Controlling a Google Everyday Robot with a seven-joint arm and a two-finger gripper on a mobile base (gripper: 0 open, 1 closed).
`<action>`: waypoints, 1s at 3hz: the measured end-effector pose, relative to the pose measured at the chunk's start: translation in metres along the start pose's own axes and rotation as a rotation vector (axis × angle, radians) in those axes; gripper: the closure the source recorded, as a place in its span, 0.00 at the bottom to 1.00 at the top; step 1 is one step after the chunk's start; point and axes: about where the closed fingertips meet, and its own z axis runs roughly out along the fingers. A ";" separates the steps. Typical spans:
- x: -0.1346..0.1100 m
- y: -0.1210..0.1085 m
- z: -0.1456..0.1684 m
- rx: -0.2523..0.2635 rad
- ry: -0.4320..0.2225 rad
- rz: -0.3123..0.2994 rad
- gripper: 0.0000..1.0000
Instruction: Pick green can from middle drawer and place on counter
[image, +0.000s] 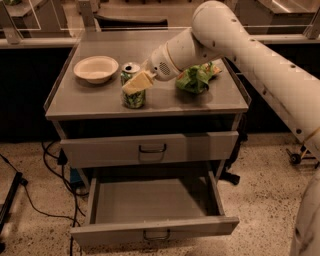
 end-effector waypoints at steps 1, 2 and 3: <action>0.000 0.000 0.000 0.000 0.000 0.000 0.58; 0.000 0.000 0.000 0.000 0.000 0.000 0.36; 0.000 0.000 0.000 0.000 0.000 0.000 0.12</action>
Offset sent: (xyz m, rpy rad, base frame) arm 0.0000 0.0000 0.0000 0.0000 0.0000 0.0000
